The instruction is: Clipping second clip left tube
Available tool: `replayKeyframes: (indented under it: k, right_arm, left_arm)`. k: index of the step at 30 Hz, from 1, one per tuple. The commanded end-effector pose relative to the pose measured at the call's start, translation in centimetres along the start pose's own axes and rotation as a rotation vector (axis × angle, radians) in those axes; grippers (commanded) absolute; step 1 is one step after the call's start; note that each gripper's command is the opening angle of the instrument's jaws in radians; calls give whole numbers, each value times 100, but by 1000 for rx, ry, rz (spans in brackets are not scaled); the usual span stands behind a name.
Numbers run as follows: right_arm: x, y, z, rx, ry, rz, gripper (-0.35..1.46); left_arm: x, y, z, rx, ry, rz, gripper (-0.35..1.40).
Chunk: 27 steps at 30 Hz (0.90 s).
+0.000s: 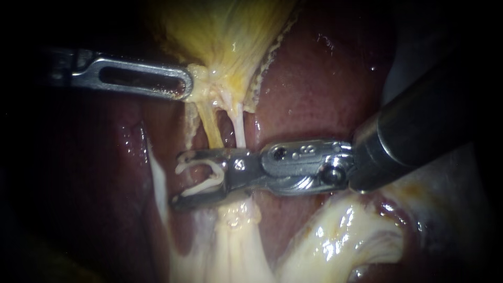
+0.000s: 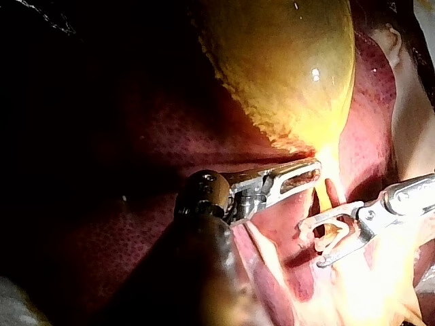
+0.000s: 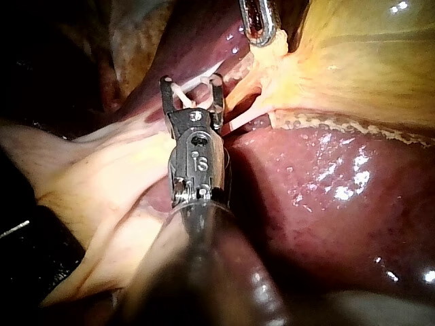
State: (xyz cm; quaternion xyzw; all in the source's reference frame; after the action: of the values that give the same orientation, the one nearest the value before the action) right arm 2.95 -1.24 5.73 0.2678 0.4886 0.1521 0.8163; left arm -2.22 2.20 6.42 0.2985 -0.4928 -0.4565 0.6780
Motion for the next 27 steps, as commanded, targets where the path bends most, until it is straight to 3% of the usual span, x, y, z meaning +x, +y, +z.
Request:
replayKeyframes:
  k: [1,16,27]
  right_arm:
    - [1,0,-1,1,0,0,47]
    - [30,-26,-59,39,40,39,48]
    - [20,-22,-88,54,38,60,49]
  left_arm:
    - [0,0,0,1,0,0,-35]
    - [1,8,-10,7,4,2,-35]
    - [1,8,-11,8,5,2,-35]
